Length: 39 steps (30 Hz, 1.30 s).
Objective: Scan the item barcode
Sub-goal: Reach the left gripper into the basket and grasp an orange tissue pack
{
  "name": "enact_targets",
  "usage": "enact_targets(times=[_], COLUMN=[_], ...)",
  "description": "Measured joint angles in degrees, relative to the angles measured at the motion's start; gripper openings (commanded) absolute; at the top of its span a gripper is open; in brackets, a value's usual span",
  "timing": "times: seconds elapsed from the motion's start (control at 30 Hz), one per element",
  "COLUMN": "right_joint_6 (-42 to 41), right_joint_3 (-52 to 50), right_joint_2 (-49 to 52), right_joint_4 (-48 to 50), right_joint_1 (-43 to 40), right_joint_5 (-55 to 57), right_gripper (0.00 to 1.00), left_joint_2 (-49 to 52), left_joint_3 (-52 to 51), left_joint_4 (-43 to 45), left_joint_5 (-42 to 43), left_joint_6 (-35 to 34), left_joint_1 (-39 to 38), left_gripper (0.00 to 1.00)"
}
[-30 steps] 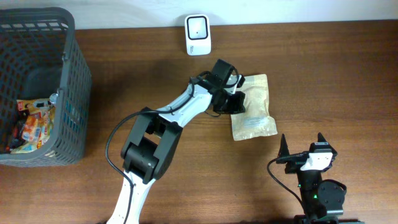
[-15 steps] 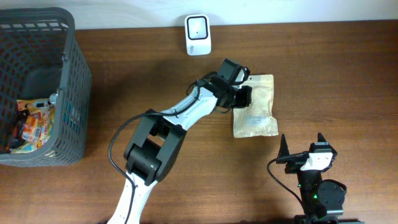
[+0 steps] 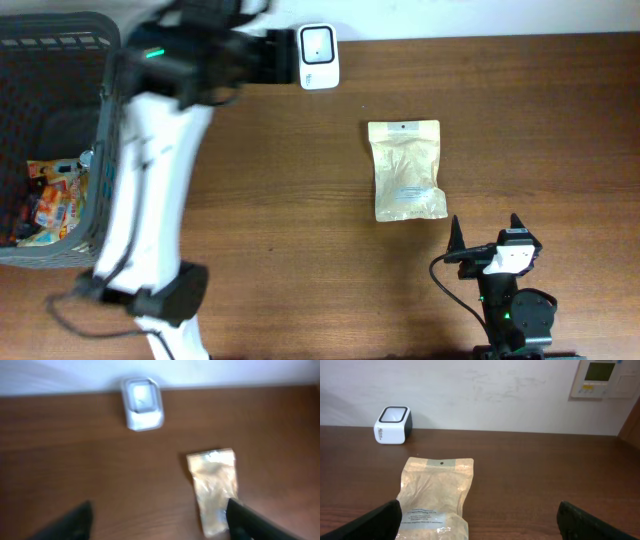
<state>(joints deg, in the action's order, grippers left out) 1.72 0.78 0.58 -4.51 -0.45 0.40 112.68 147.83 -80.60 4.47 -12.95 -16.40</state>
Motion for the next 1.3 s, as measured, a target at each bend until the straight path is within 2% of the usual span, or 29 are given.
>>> enact_targets(times=[0.07, 0.2, 0.3, 0.33, 0.4, 0.57, 0.67, 0.73, 0.77, 0.83, 1.1, 1.3], right_joint_6=[0.0, 0.0, 0.0, 0.0, 0.0, 0.0, 0.0, 0.0, 0.0, 0.0, 0.0, 0.0], right_joint_3=[0.0, 0.0, 0.0, 0.0, 0.0, 0.0, 0.0, 0.0, 0.0, 0.0, 0.0, 0.0], right_joint_2=[0.0, 0.0, 0.0, 0.0, 0.0, 0.0, 0.0, 0.0, 0.0, 0.0, 0.0, 0.0], right_joint_4=[0.0, 0.0, 0.0, 0.0, 0.0, 0.0, 0.0, 0.0, 0.0, 0.0, 0.0, 0.0], right_joint_1=[0.0, 0.0, 0.0, 0.0, 0.0, 0.0, 0.0, 0.0, 0.0, 0.0, 0.0, 0.0], right_joint_5=[0.0, 0.0, 0.0, 0.0, 0.0, 0.0, 0.0, 0.0, 0.0, 0.0, 0.0, 0.0], right_gripper=[0.98, 0.98, 0.98, 0.98, 0.98, 0.98, 0.98, 0.98, 0.98, 0.98, 0.98, 0.98], left_joint_2=[-4.2, -8.7, -8.5, -8.5, -8.4, -8.0, -8.0, -7.9, -7.8, -7.6, -7.6, -7.0], left_joint_3=[0.9, 1.2, 0.7, 0.3, -1.6, -14.9, -27.5, -35.4, -39.4, -44.1, -60.5, -65.1], left_joint_4=[-3.6, -10.6, -11.1, -10.8, -9.4, -4.3, 6.1, 12.1, 15.2, 20.0, 38.1, 41.4], left_joint_5=[-3.4, -7.2, -7.8, -8.0, -8.4, -10.1, -11.4, -13.0, -13.5, -14.1, -14.2, -14.2], left_joint_6=[0.2, 0.1, -2.3, -3.0, -3.9, -4.2, -4.4, -4.6, -4.8, -5.0, -4.8, -4.8], left_joint_1=[6.3, 24.4, 36.7, 40.0, 44.8, 49.4, 49.5, 49.5, 49.5, 49.5, 49.5, 49.5], left_gripper=[0.97, 0.97, 0.94, 0.90, 0.89, 0.89, 0.83, 0.72, 0.63, 0.57, 0.55, 0.50])
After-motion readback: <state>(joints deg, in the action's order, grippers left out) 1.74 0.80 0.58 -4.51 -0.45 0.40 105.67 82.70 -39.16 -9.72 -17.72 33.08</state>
